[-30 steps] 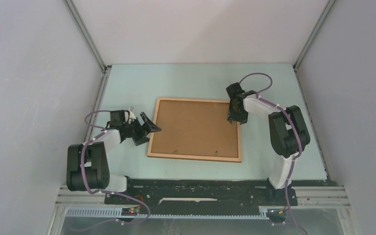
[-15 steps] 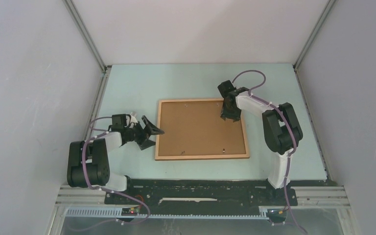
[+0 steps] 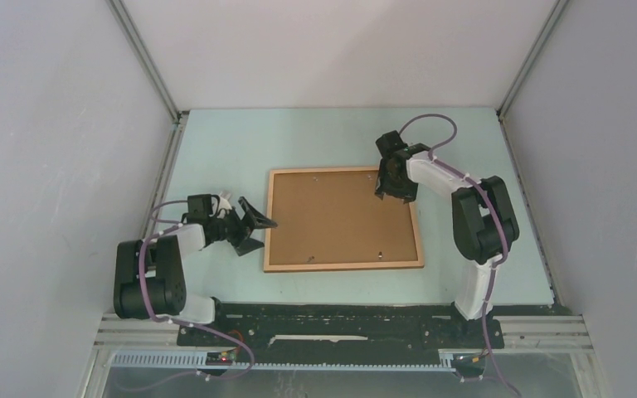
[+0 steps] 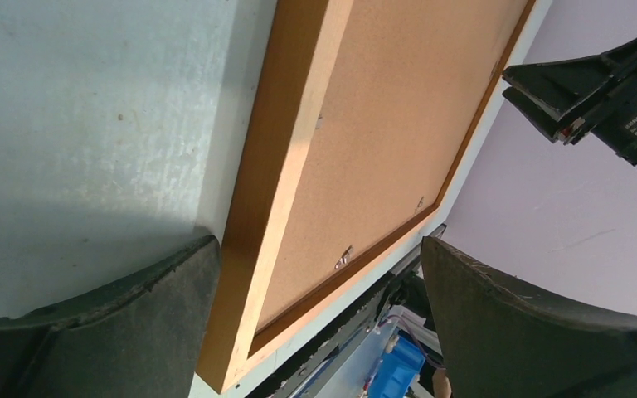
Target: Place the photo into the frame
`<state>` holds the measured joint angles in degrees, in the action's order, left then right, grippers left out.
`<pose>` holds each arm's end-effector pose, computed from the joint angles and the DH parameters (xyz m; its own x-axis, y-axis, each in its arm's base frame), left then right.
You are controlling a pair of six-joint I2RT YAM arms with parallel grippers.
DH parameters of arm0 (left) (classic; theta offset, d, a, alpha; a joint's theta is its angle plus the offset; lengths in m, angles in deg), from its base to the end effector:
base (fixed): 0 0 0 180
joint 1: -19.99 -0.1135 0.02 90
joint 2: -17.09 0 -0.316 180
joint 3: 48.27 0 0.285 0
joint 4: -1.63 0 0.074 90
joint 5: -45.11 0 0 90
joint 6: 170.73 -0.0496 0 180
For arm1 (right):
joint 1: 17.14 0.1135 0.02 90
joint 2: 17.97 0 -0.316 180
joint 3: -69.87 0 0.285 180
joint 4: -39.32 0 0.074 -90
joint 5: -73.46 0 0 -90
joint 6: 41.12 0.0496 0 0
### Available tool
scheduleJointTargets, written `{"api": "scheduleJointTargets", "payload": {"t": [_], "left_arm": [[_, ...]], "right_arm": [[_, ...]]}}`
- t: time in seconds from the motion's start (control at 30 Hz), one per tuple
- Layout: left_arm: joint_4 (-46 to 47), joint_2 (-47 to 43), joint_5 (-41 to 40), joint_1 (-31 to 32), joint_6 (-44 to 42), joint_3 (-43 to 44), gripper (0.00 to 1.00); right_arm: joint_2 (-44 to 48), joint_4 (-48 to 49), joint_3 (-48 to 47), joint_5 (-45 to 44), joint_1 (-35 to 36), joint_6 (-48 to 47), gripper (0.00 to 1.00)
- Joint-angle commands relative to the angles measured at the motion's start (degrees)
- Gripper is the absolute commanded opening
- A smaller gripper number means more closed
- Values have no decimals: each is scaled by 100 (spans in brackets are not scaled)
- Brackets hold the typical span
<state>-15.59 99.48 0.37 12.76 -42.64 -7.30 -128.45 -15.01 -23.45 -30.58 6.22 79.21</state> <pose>0.2510 -0.0037 0.1452 -0.8383 -0.5441 -0.0354 -0.3037 0.5199 -0.7984 0.4102 0.1641 0.2096 -0.9099 0.1406 -0.3902 0.1686 0.9849 -0.0382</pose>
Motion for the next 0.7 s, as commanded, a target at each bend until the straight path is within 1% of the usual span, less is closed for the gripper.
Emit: {"api": "scheduleJointTargets", "payload": {"t": [0.0,0.1,0.33,0.5,0.67], "left_arm": [[-74,-456,2,-44,-93,-126,100],[-74,-727,-48,-44,-123,-157,100],[-60,-605,-46,-40,-135,-148,100],[-89,-711,-121,-48,-158,-134,100],[-78,-527,-101,-71,-146,-122,100]], "right_arm": [[236,90,-38,148,-379,-429,71],[137,202,18,121,-443,-549,70],[-115,433,17,206,-580,-711,72],[-256,374,45,241,-630,-808,69],[-134,470,304,269,-638,-844,64]]}}
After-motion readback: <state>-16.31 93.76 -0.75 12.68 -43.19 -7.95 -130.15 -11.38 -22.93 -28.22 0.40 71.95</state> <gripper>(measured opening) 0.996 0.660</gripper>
